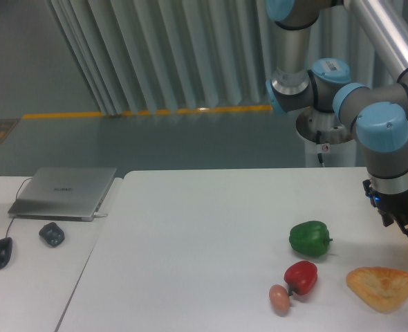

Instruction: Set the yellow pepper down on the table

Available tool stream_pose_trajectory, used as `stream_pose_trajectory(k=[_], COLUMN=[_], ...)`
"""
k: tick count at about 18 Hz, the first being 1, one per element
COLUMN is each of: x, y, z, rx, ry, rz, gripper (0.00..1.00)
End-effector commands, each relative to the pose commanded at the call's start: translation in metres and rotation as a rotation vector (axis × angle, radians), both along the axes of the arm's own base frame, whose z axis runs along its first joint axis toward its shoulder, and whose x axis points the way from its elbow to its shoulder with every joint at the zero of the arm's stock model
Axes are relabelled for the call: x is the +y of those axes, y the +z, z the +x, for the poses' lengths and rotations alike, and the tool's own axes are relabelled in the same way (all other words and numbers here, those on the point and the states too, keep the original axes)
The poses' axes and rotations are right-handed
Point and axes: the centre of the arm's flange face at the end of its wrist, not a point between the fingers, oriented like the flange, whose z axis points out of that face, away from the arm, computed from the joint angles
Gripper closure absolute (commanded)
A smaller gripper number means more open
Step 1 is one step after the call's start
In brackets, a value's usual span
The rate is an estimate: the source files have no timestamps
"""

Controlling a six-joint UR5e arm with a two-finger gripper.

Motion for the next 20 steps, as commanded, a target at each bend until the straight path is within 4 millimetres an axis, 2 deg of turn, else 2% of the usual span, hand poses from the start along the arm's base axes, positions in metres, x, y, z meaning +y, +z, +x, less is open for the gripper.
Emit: stream_pose_trajectory(k=[6,8,9,12,15,17,19,20], x=[-0.004,-0.013,-0.018,-0.051,-0.065,-0.074,-0.091,-0.104], y=[0.0,-0.008,-0.011,0.001,-0.005,-0.006,0.003,-0.001], z=[-0.004,-0.009,-0.012,-0.028,-0.039,-0.042,-0.05,-0.057], rx=[0.0,-0.005,-0.009,-0.006,-0.017,-0.018,0.02,0.023], ry=[0.023,0.046,0.065,0.106,0.129,0.077,0.003,-0.041], rz=[0.001,-0.014,-0.018,-0.01,-0.023,-0.052,-0.129,-0.184], gripper=[0.0,0.0,0.0,0.0,0.0,0.0,0.0,0.0])
